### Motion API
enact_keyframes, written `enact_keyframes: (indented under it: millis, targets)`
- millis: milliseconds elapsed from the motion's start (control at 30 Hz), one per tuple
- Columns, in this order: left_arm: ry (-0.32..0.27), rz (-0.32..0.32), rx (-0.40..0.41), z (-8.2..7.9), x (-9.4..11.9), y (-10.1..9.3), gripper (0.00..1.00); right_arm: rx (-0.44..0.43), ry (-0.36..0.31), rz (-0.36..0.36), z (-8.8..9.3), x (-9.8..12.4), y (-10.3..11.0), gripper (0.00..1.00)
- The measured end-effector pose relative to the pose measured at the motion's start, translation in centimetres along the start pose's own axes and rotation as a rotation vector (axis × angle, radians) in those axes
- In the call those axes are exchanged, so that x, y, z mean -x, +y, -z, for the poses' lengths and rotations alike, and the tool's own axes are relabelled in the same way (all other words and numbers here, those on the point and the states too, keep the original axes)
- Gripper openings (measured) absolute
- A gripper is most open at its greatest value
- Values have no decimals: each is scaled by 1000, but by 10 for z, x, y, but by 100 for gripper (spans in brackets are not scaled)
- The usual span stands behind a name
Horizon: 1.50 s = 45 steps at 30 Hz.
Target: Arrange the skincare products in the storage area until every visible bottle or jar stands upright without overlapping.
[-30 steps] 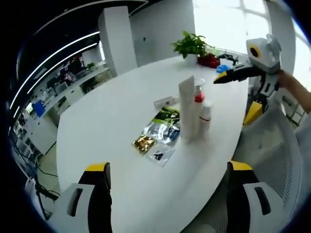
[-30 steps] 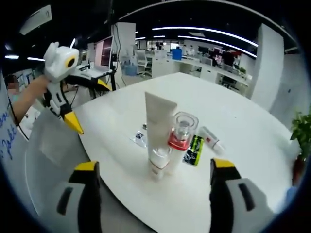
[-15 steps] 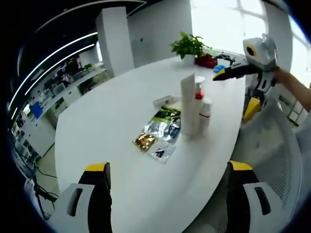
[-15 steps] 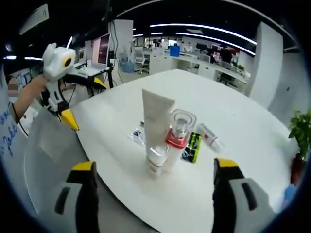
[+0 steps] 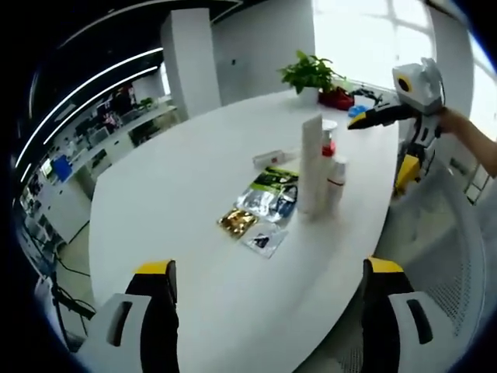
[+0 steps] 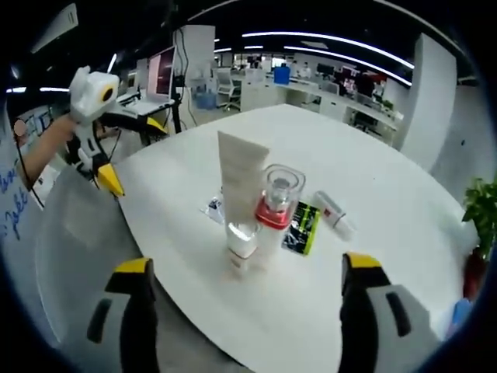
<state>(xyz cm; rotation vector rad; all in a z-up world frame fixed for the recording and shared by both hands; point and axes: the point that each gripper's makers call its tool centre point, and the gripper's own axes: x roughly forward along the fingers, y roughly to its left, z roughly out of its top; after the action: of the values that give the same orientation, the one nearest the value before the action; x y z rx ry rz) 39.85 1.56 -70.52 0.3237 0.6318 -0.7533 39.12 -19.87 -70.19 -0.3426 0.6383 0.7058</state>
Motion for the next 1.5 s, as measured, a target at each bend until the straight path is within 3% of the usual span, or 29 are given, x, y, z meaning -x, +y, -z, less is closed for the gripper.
enact_keyframes:
  millis: [200, 600, 967, 1067, 1200, 1500]
  targets:
    - [5, -19, 11, -2, -2, -2, 97, -5, -2, -24, 2, -2, -19, 100]
    - [18, -64, 52, -8, -9, 2, 97, 68, 28, -33, 1, -13, -71, 100]
    - [45, -87, 77, -4, -12, 8, 97, 101, 65, -70, 4, -41, -106, 93]
    - [51, -87, 84, -3, -13, 8, 97, 111, 71, -73, 2, -49, -114, 88]
    - [65, -81, 85, 2, -15, 7, 97, 109, 52, -67, -6, -59, -125, 69]
    - [84, -85, 102, 8, -16, 11, 97, 117, 110, -95, -3, -84, -139, 55]
